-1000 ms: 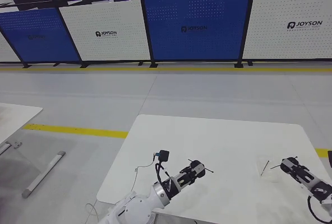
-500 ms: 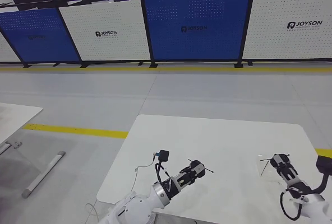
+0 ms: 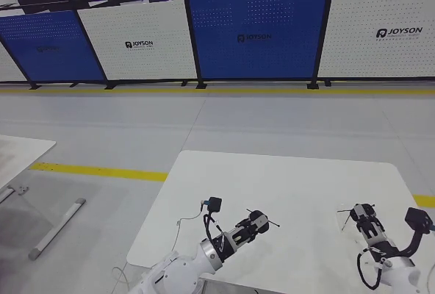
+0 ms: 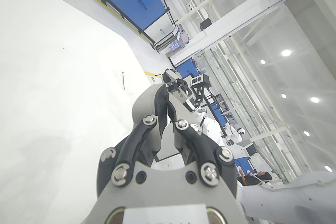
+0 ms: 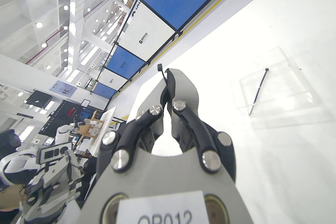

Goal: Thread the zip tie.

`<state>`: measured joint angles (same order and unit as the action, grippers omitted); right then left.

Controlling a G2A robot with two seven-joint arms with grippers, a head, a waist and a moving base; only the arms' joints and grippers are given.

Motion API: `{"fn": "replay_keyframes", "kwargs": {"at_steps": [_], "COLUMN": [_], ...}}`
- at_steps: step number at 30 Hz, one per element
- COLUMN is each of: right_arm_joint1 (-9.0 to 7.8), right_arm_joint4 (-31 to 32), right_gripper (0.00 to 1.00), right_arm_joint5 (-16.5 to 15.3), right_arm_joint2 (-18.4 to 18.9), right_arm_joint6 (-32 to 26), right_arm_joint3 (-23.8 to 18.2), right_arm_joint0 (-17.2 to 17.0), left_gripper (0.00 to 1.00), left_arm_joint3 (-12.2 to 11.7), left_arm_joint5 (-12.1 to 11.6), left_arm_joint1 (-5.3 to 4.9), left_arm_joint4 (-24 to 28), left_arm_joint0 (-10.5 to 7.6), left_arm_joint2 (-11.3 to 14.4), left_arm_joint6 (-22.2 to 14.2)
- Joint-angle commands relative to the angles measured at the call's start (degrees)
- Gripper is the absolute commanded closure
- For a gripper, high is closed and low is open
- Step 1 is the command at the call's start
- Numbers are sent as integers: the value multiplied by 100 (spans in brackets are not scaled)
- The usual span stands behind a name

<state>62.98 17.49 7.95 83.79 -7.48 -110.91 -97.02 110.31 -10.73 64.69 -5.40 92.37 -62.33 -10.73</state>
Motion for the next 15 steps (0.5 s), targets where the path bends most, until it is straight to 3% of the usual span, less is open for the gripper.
{"fn": "replay_keyframes", "kwargs": {"at_steps": [1, 8, 15], "right_arm_joint1": [0, 0, 0], "right_arm_joint4": [0, 0, 0], "right_gripper": [100, 100, 100], "right_arm_joint5": [0, 0, 0], "right_arm_joint2": [0, 0, 0], "right_arm_joint6": [0, 0, 0], "right_arm_joint3": [0, 0, 0], "right_arm_joint0": [0, 0, 0], "left_gripper": [100, 100, 100], "left_arm_joint3": [0, 76, -237], "left_arm_joint5": [0, 283, 490], "left_arm_joint1": [0, 19, 117], "left_arm_joint4": [0, -333, -525], "left_arm_joint0": [0, -163, -463], "left_arm_joint2": [0, 266, 744], "left_arm_joint6": [0, -259, -132]}}
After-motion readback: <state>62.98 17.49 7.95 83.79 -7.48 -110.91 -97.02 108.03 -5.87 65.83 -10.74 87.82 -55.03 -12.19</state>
